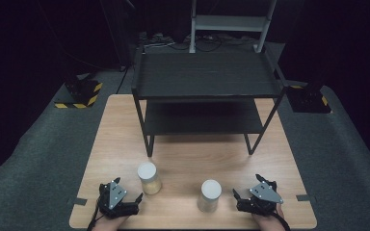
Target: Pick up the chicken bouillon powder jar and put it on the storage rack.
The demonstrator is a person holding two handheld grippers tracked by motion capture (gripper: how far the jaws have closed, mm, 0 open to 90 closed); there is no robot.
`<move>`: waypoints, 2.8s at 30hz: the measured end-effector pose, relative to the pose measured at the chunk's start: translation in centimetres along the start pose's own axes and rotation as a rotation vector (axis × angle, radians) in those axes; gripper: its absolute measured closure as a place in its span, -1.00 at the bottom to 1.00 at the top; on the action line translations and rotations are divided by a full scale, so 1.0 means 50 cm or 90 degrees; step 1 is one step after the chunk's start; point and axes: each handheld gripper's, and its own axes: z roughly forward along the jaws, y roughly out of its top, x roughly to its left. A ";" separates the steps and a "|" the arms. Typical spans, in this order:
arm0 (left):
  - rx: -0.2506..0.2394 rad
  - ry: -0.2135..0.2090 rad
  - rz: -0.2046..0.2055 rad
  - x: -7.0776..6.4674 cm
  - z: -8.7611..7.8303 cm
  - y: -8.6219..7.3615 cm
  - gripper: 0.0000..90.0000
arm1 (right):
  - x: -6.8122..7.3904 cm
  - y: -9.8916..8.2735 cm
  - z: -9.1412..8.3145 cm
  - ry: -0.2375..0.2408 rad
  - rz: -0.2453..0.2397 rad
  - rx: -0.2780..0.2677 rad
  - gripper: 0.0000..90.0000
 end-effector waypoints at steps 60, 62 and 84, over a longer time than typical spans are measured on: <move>-0.174 -0.033 -0.024 -0.015 -0.066 0.020 -0.99 | 0.004 0.002 0.001 0.000 -0.011 0.004 -0.98; -0.175 -0.035 -0.024 -0.017 -0.062 0.024 -0.99 | 0.004 0.003 0.001 0.000 -0.011 0.005 -0.98; -0.164 -0.089 -0.030 -0.028 0.027 0.061 -0.99 | 0.001 0.002 0.001 0.003 -0.010 0.003 -0.98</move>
